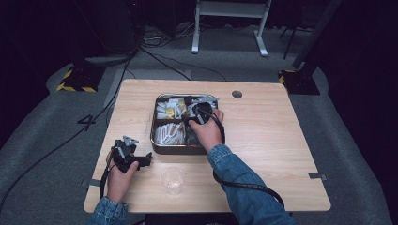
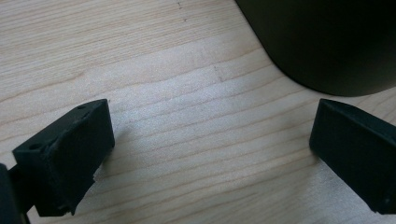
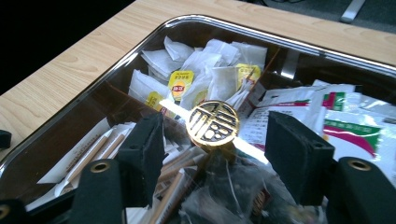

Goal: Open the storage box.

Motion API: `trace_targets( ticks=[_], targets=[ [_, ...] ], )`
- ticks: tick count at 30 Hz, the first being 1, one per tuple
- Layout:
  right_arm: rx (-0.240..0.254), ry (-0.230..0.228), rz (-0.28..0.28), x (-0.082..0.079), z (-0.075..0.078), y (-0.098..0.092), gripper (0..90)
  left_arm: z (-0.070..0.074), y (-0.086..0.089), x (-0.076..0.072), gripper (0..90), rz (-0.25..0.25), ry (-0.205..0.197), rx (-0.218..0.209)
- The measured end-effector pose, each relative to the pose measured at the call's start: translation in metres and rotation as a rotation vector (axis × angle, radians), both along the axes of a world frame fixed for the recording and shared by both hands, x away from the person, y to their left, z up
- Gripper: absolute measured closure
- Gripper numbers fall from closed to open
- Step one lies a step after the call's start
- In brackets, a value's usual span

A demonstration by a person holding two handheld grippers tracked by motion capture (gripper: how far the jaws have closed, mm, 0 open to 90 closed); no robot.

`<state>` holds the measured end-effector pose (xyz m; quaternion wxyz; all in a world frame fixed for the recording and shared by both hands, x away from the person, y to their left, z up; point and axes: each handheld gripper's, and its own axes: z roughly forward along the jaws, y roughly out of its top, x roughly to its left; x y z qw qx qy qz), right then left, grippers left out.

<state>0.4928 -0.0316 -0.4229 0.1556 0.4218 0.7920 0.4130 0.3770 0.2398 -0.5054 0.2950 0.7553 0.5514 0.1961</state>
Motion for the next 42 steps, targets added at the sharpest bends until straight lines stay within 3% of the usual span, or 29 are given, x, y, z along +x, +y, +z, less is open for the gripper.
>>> trace_targets(
  ticks=[5,10,15,17,19,42],
  targets=[
    [-0.016,0.008,0.001,0.006,-0.004,0.007,41.3,0.000,0.000,0.000,0.3,0.002,-0.002,0.000],
    [-0.047,0.014,0.002,0.012,-0.012,0.015,50.4,0.000,0.000,0.000,0.3,0.001,-0.002,0.001],
    [-0.061,0.013,0.000,0.015,-0.019,0.021,50.5,0.000,0.000,0.000,0.3,0.000,-0.001,0.001],
    [-0.069,0.002,-0.006,0.014,-0.019,0.022,51.1,0.000,0.000,0.000,0.3,0.002,-0.004,0.000],
    [-0.112,-0.023,-0.027,0.013,-0.020,0.025,57.8,0.000,0.000,0.000,0.3,0.000,-0.002,0.000],
    [-0.107,-0.002,-0.049,0.014,-0.014,0.026,58.4,0.000,0.000,0.000,0.3,0.002,-0.002,0.000]
  ],
)
